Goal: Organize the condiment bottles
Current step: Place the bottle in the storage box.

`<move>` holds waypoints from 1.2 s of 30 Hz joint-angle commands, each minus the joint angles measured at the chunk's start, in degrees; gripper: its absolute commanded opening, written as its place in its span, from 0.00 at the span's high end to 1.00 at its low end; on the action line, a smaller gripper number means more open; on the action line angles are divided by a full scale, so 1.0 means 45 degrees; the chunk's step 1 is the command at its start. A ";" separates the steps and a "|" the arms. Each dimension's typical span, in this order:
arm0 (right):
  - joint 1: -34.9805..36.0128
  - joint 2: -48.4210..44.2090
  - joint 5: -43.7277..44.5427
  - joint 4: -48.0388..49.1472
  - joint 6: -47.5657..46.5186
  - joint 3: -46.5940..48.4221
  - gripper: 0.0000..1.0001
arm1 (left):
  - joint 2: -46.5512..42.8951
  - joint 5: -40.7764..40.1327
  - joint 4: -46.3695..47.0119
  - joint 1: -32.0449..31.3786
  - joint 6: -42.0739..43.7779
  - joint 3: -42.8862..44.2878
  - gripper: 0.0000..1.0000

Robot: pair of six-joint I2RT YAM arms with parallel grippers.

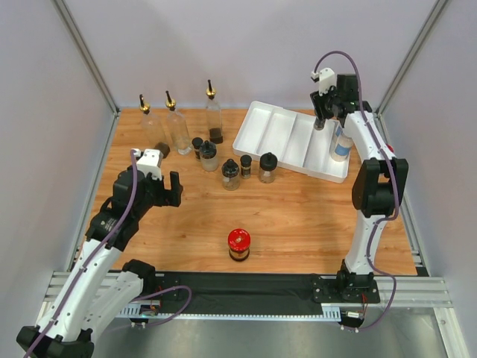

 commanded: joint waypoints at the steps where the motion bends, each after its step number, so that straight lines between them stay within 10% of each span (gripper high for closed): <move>1: -0.0084 0.0956 0.0882 0.0878 0.0444 0.1148 0.91 | 0.0097 0.0148 0.0086 0.0078 0.0142 -0.0027 0.00; 21: -0.0240 0.3186 0.1390 0.1210 0.0387 0.1873 0.77 | 0.0332 0.0168 0.0067 0.0078 0.0161 -0.0027 0.00; 36: -0.0240 0.2484 0.1449 0.1307 0.0230 0.1151 0.16 | 0.0196 0.0188 0.0067 0.0078 0.0142 -0.0027 0.00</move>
